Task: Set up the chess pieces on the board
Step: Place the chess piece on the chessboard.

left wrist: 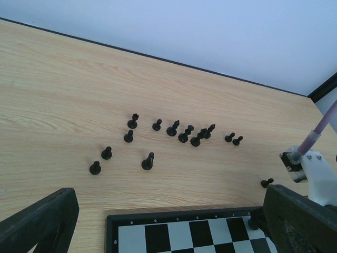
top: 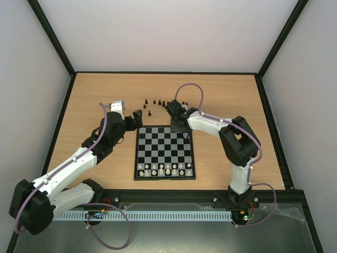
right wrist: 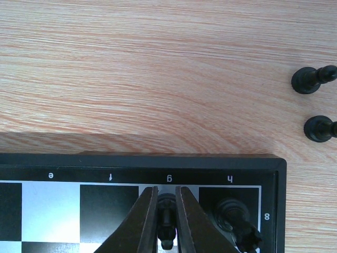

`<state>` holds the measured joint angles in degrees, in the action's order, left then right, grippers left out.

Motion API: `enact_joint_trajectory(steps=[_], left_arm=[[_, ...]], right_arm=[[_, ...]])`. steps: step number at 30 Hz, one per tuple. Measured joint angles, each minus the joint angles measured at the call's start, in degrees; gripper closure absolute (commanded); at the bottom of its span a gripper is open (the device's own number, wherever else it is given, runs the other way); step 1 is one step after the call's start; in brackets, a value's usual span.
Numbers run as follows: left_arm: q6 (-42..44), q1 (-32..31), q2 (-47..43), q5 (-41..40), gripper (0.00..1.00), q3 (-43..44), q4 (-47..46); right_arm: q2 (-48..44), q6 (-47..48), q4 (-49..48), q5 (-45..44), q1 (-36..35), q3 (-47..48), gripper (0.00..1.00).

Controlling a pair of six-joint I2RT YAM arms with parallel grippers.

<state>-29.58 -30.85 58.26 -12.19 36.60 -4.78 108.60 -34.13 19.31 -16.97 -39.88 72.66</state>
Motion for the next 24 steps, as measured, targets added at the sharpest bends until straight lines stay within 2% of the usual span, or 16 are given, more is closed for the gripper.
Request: enact_joint_trajectory(steps=[16,24], left_arm=[[-0.02,0.00,0.00,-0.02,0.01,0.00,0.00],[-0.02,0.00,0.00,0.00,0.01,0.00,0.00]], right_arm=[[0.07,0.00,0.00,-0.02,-0.02,-0.52,0.78],[-1.46,0.59,-0.44,0.39,-0.04,-0.94,0.67]])
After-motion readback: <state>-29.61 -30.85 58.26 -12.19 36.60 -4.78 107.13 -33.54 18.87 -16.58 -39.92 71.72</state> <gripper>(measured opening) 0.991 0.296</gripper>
